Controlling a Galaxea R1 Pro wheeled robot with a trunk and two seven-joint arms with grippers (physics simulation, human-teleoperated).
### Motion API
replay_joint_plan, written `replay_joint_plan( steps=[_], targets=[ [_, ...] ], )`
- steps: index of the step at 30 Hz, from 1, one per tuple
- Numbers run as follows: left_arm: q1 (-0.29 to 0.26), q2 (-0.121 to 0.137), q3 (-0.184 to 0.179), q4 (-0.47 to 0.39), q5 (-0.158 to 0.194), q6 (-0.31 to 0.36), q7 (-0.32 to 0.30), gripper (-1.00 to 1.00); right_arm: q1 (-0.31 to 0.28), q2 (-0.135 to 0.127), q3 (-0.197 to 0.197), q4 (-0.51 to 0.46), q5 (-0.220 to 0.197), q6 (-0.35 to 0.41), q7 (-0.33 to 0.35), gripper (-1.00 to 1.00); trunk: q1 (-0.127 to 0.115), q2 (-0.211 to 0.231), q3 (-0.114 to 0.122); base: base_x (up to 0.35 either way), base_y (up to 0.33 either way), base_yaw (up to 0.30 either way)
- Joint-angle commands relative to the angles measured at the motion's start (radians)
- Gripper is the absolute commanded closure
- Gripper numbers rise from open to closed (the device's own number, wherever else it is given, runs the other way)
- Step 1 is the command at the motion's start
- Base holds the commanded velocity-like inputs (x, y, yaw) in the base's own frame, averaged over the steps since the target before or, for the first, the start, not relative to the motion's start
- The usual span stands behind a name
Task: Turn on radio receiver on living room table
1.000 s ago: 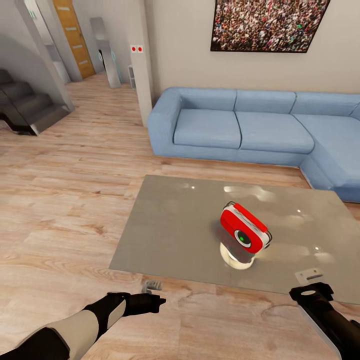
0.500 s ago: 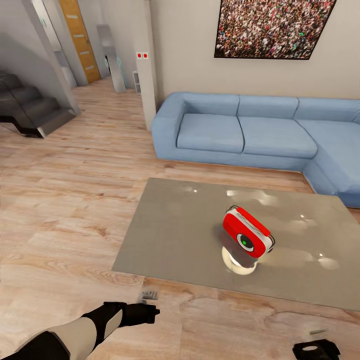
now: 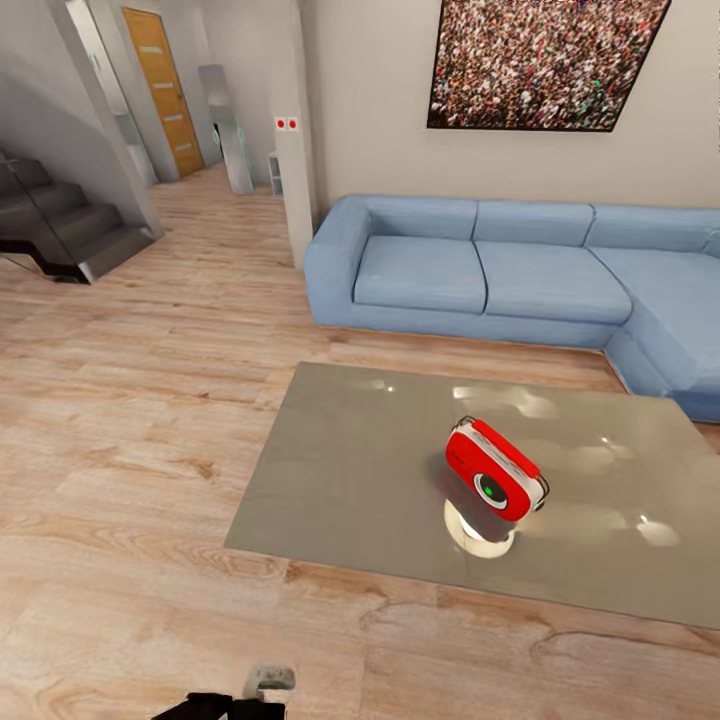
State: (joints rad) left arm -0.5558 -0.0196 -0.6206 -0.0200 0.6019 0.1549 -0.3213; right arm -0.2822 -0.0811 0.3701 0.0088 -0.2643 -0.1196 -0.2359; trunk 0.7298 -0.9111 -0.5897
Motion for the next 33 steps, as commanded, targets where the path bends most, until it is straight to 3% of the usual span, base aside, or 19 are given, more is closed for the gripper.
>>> replay_joint_plan(
  steps=[1,5,13,17,22,33],
  targets=[
    [0.023,0.000,0.003,0.000,0.001,0.000,0.030,1.00,0.004,0.005,0.000,0.009,-0.002,-0.007,0.029,-1.00,0.000,0.000,0.002,0.000,0.000,0.000],
    [0.093,0.003,0.003,0.000,0.002,-0.003,0.083,1.00,0.032,0.015,0.000,0.020,-0.004,-0.017,0.097,-1.00,0.000,0.000,0.008,0.000,0.000,0.000],
    [0.187,0.014,0.002,0.002,0.004,-0.010,0.098,1.00,0.076,0.019,0.000,0.023,-0.008,-0.021,0.147,-1.00,0.000,0.000,0.021,0.000,0.000,0.000],
    [0.221,0.034,0.002,0.002,0.005,-0.083,0.099,1.00,0.093,0.039,0.000,0.023,-0.009,-0.021,0.151,-1.00,0.000,0.000,0.027,0.000,0.000,0.000],
    [0.247,0.047,0.002,0.006,0.007,-0.170,0.099,1.00,0.096,0.051,0.000,0.023,-0.008,-0.021,0.151,-1.00,0.000,0.000,0.035,0.000,0.000,0.000],
    [0.252,0.062,0.002,0.003,0.002,-0.188,0.099,1.00,0.097,0.054,0.000,0.023,-0.006,-0.021,0.152,-1.00,0.000,0.000,0.043,0.000,0.000,0.000]
  ],
)
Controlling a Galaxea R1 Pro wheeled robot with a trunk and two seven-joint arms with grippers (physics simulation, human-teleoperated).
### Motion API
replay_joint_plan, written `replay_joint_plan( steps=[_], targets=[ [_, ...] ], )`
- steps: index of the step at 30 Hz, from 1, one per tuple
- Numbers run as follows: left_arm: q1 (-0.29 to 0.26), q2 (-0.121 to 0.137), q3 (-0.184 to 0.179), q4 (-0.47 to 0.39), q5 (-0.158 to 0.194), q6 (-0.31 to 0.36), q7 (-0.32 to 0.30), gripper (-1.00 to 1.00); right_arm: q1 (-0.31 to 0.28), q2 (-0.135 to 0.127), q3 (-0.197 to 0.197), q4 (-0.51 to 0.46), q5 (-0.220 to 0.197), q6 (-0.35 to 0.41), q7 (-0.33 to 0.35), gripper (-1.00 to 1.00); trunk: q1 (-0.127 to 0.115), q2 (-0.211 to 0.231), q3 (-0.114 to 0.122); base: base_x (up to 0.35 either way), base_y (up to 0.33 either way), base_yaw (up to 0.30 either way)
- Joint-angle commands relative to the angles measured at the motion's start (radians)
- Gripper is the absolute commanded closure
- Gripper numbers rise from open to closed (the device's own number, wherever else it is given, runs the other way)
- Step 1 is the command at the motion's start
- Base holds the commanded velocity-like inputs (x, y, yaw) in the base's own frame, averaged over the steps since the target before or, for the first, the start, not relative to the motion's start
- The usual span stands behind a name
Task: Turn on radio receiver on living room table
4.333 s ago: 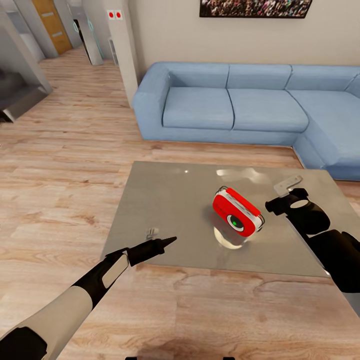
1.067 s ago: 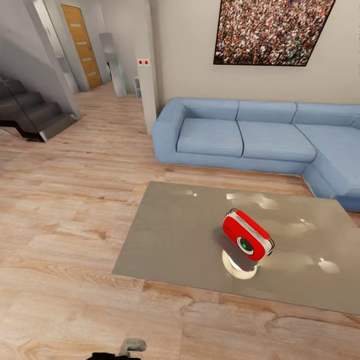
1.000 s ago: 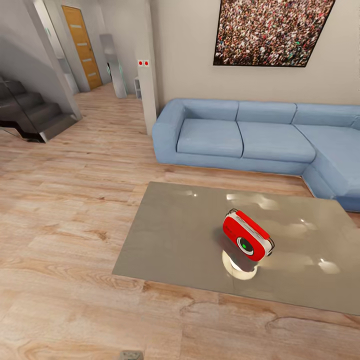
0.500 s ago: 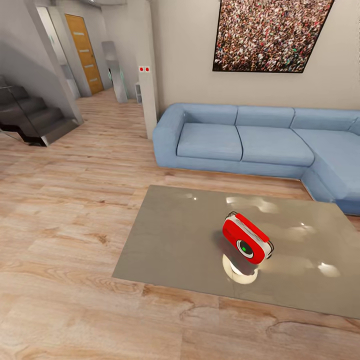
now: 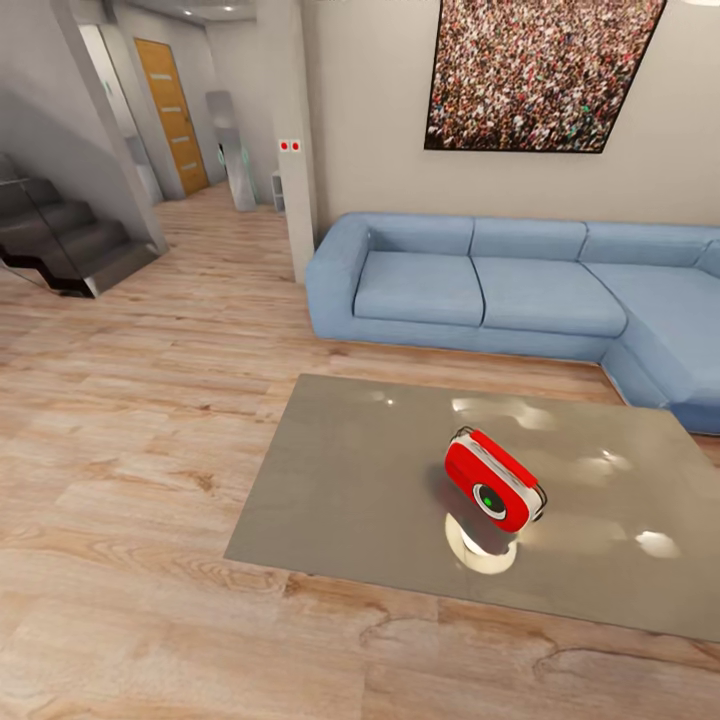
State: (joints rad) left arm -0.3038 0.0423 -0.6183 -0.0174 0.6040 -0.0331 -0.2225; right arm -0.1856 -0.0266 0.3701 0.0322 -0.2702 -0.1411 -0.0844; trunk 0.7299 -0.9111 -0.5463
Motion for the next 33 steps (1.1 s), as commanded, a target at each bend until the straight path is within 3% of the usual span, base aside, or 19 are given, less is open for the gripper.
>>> replay_joint_plan(
  steps=[1,33],
  targets=[
    [0.000,0.000,0.000,-0.002,-0.001,-0.001,0.000,1.00,0.000,0.000,0.000,0.000,0.000,0.000,0.000,-1.00,0.000,0.000,0.001,0.000,0.000,0.000],
    [0.000,-0.001,0.003,-0.004,-0.001,-0.004,0.000,1.00,0.000,0.016,0.000,0.000,-0.001,0.000,0.000,-1.00,0.000,0.000,0.050,0.000,0.000,0.000]
  ],
)
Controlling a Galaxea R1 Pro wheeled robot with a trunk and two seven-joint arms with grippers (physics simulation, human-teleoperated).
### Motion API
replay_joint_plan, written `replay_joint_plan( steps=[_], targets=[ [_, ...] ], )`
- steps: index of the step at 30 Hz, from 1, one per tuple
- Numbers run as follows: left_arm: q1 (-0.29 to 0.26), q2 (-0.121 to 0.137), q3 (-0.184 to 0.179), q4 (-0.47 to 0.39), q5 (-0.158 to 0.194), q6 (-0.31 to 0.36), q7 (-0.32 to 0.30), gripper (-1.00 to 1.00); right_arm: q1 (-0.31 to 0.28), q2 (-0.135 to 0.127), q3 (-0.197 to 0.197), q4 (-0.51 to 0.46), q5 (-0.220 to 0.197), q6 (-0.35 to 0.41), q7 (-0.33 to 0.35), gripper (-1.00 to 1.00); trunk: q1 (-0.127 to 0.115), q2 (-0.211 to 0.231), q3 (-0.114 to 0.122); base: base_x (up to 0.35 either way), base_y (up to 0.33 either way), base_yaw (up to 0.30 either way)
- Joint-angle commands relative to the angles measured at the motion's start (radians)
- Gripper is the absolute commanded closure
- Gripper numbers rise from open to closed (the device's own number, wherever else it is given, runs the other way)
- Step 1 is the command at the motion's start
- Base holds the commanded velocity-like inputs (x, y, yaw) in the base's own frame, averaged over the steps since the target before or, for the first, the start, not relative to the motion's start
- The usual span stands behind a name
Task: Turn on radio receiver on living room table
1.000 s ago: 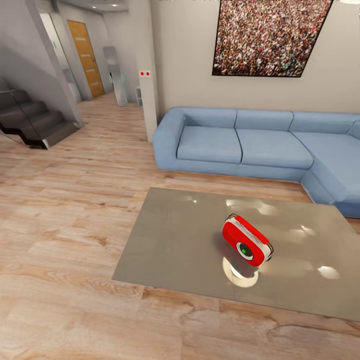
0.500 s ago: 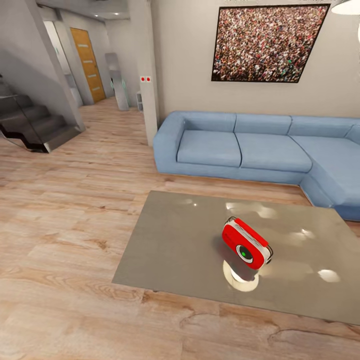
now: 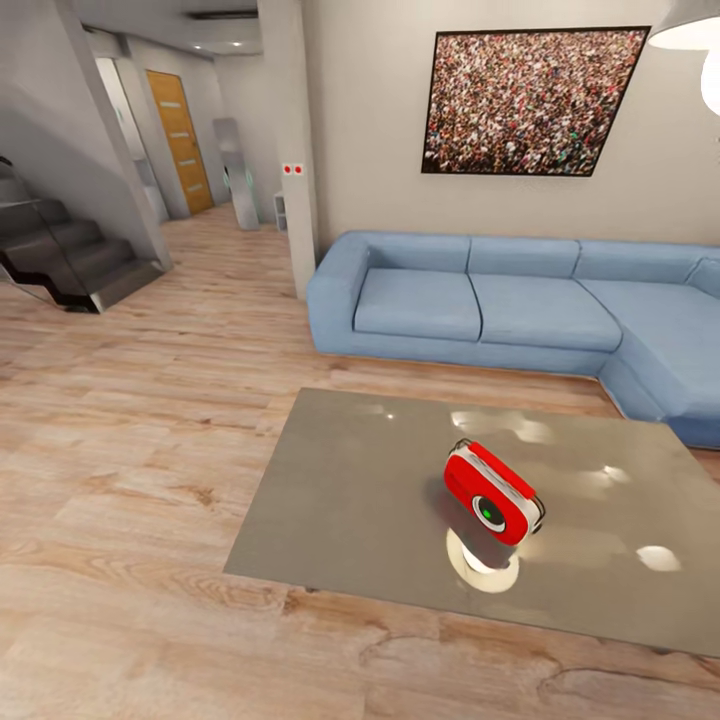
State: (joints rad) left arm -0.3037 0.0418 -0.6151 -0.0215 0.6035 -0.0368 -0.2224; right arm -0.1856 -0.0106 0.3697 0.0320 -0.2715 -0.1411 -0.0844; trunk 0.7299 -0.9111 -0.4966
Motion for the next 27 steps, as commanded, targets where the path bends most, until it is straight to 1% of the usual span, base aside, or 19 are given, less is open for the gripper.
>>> replay_joint_plan(
  steps=[1,9,20,27],
  targets=[
    [0.000,0.000,0.000,0.000,0.000,0.000,0.000,1.00,0.000,0.000,0.000,0.000,0.000,0.001,0.000,-1.00,0.000,0.000,0.002,0.000,0.000,0.000],
    [0.000,0.001,0.000,0.000,0.001,0.000,0.000,1.00,0.000,-0.001,0.000,0.000,-0.001,0.003,-0.001,-1.00,0.000,0.000,0.012,0.000,0.000,0.000],
    [0.000,0.001,0.000,0.000,0.001,0.000,0.000,1.00,0.000,-0.004,0.001,0.000,0.006,0.011,-0.001,-1.00,0.000,0.000,0.013,0.000,0.000,0.000],
    [0.000,0.001,0.000,0.000,0.001,0.000,0.000,1.00,0.000,-0.003,0.001,0.000,0.002,0.012,-0.002,-1.00,0.000,0.000,0.013,0.000,0.000,0.000]
  ],
)
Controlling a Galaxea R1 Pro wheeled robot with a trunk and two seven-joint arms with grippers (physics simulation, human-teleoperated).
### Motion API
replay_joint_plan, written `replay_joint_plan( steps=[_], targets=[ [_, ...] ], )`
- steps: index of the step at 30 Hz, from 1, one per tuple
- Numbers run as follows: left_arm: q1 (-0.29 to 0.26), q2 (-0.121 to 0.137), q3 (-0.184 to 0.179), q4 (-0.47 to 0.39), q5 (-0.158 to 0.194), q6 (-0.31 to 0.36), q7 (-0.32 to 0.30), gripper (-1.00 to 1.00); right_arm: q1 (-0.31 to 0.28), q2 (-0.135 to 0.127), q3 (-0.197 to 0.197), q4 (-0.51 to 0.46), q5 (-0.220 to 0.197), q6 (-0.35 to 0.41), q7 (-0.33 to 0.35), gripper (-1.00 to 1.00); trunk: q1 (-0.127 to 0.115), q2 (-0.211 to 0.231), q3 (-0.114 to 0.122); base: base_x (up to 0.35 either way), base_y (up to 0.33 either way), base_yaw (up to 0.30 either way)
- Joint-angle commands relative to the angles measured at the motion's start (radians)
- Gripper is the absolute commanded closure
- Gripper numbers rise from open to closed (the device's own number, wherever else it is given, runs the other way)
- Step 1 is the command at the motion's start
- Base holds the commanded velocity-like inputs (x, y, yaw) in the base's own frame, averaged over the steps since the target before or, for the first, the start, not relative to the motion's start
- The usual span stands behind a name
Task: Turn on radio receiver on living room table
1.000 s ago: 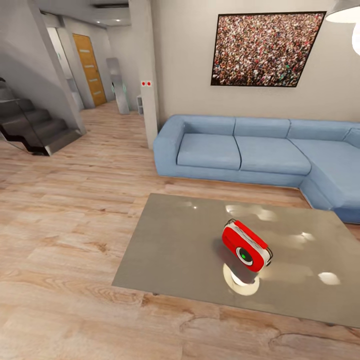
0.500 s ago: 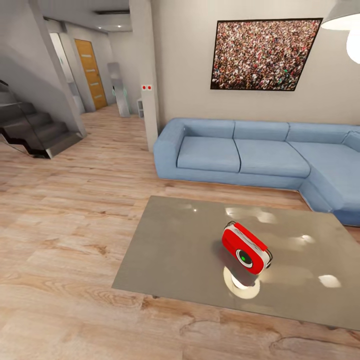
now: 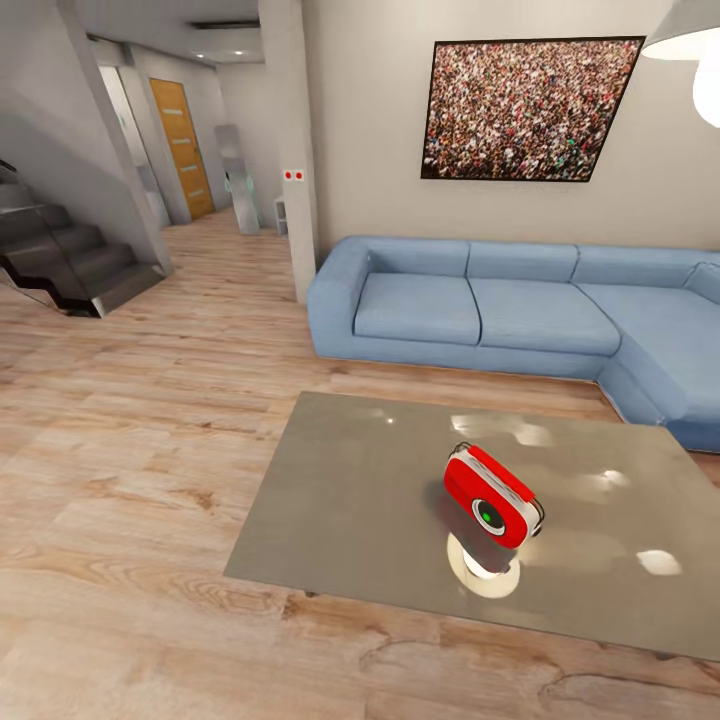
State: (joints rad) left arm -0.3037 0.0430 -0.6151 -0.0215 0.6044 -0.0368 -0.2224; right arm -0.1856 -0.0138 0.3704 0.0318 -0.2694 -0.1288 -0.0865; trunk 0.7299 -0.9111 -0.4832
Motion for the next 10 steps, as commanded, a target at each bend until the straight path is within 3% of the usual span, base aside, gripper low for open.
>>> replay_joint_plan(
  steps=[1,10],
  targets=[
    [0.000,0.000,0.000,0.000,0.000,0.000,0.000,1.00,0.000,0.000,0.000,0.000,0.000,0.000,0.000,-1.00,0.000,0.000,0.000,0.000,0.000,0.000],
    [0.000,0.000,0.000,0.000,0.000,0.000,0.000,1.00,0.000,-0.001,-0.001,0.000,-0.001,0.001,0.000,-1.00,0.000,0.000,0.000,0.000,0.000,0.000]
  ],
)
